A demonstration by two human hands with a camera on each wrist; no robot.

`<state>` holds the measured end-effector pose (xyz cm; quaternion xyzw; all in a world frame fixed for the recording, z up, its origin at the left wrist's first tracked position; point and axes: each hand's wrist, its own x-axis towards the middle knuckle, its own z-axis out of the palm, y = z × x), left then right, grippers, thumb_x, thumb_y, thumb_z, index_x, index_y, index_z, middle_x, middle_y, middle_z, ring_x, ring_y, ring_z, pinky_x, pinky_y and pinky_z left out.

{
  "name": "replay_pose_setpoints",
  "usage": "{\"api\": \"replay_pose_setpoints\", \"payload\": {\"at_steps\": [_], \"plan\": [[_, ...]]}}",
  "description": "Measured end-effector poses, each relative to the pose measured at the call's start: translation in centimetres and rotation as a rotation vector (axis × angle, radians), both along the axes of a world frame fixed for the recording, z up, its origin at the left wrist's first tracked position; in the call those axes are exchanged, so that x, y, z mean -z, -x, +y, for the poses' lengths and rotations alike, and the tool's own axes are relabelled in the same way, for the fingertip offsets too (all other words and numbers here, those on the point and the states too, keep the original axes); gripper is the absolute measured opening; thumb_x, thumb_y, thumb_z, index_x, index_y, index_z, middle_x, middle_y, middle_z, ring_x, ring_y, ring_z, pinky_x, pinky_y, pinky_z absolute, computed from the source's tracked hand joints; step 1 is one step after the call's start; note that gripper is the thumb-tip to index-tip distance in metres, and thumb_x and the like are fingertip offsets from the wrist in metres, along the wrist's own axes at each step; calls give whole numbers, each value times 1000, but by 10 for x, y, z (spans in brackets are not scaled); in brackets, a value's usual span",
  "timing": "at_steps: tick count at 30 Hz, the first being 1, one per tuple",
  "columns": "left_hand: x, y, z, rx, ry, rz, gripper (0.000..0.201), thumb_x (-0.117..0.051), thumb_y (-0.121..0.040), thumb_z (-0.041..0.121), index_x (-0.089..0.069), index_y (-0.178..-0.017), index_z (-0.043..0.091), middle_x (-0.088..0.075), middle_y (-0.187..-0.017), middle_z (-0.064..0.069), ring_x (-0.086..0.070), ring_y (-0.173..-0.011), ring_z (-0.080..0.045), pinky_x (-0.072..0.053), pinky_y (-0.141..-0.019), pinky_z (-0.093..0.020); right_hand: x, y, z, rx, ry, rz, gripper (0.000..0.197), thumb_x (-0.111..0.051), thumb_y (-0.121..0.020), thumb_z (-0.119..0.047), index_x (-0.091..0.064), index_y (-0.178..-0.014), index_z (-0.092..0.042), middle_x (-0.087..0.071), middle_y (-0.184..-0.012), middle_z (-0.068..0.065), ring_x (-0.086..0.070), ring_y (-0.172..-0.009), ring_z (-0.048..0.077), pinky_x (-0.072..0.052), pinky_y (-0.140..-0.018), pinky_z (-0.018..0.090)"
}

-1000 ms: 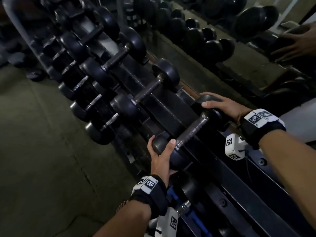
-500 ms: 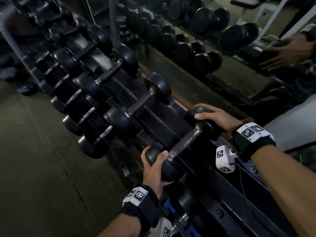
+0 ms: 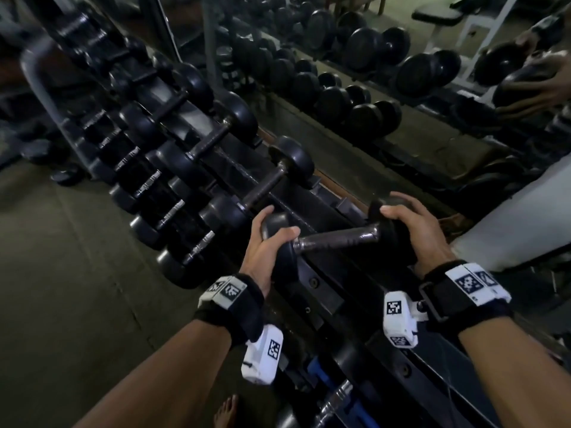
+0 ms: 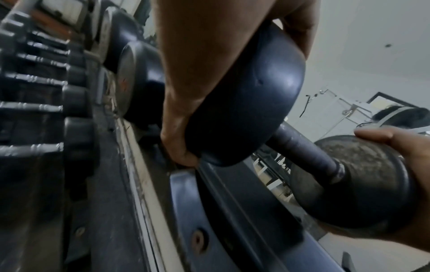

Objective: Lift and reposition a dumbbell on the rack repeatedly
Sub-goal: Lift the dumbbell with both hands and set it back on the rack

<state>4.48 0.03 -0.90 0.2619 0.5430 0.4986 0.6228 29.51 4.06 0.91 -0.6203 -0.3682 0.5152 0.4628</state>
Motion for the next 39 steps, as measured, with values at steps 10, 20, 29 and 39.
{"api": "replay_pose_setpoints", "payload": {"at_steps": [10, 20, 29, 39], "plan": [[-77, 18, 35, 225, -228, 238, 70, -78, -60, 25, -57, -126, 36, -65, -109, 1, -65, -93, -17, -55, -90, -41, -29, 21, -40, 265, -127, 234, 44, -74, -73, -27, -70, -116, -20, -72, -105, 3, -68, -94, 19, -55, -77, 32], [-110, 72, 93, 448, -350, 255, 65, -77, -53, 32, -62, -115, 44, -66, -116, -13, -65, -96, -24, -55, -86, -43, -54, 91, -41, 458, -244, 218, 56, -85, -64, -40, -65, -115, -32, -68, -116, 5, -68, -106, 27, -57, -94, 46], [-104, 158, 162, 665, -380, 201, 59, -71, -62, 16, -63, -117, 37, -62, -101, -6, -60, -80, -19, -52, -75, -39, -51, 203, -23, 696, -284, 177, 41, -79, -80, -17, -64, -117, -27, -70, -108, 11, -68, -84, 22, -59, -70, 32], [-73, 170, 198, 745, -290, 153, 58, -70, -63, 16, -63, -117, 37, -62, -105, -4, -61, -82, -17, -51, -74, -35, -29, 226, -3, 800, -191, 116, 50, -82, -67, -29, -65, -114, -35, -68, -118, 12, -71, -96, 31, -60, -73, 39]]}}
